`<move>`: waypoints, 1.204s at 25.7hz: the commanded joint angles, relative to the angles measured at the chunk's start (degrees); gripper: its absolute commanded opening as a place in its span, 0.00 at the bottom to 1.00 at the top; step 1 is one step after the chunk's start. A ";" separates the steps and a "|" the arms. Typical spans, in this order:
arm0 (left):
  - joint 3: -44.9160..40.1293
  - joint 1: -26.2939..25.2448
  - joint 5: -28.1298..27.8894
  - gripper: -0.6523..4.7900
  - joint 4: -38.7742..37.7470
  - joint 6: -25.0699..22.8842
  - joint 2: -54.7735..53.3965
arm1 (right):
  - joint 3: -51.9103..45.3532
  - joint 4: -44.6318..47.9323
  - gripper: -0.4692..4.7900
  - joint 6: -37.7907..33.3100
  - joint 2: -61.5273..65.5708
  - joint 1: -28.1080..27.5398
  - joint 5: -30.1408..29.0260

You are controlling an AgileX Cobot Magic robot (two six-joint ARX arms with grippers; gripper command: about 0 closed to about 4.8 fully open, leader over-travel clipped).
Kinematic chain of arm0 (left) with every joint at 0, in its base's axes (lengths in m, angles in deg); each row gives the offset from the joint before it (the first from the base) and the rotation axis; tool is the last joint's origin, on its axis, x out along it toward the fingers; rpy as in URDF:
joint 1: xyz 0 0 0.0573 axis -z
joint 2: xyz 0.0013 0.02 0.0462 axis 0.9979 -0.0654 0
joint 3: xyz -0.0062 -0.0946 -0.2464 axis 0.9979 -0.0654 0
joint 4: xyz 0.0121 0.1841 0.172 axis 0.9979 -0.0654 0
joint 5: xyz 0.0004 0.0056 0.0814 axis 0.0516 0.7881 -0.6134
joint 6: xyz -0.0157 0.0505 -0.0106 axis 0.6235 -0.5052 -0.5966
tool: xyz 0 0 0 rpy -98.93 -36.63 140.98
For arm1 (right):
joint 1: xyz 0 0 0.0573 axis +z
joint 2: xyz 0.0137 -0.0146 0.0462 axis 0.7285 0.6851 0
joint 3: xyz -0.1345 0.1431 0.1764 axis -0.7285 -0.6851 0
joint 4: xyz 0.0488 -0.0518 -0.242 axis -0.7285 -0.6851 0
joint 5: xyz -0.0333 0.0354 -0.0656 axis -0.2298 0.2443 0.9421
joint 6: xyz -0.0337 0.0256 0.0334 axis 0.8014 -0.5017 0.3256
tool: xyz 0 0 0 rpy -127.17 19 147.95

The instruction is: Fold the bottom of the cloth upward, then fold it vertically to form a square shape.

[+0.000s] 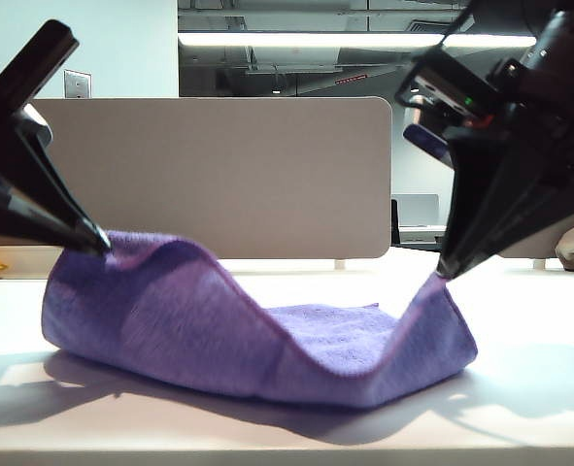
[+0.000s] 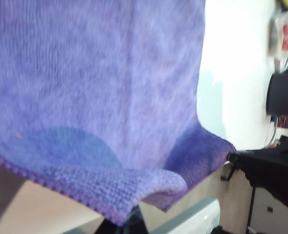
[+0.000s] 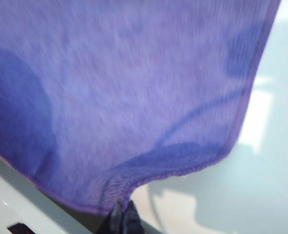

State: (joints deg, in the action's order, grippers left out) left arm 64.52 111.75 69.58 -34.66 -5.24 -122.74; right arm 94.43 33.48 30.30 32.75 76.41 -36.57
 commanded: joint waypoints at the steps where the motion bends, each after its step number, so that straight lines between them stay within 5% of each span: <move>1: 2.71 -2.08 -2.23 0.11 0.66 0.90 0.09 | 2.10 1.18 0.09 -1.20 0.87 -1.16 0.42; 12: 4.09 -15.06 -1.40 0.11 3.43 1.29 -4.04 | 12.57 5.66 0.09 -4.87 9.44 -4.50 -1.51; 16: 5.25 -15.45 0.57 0.11 9.07 2.60 -10.14 | 17.40 5.55 0.09 -4.90 13.73 -5.09 -2.34; 31: 16.76 -17.38 0.79 0.11 9.11 -1.29 -27.61 | 22.67 7.82 0.09 -6.32 22.27 -11.47 -6.21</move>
State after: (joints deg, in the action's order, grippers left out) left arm 81.11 94.61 70.11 -25.78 -5.68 -150.28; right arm 116.81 40.26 24.35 54.85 65.33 -41.38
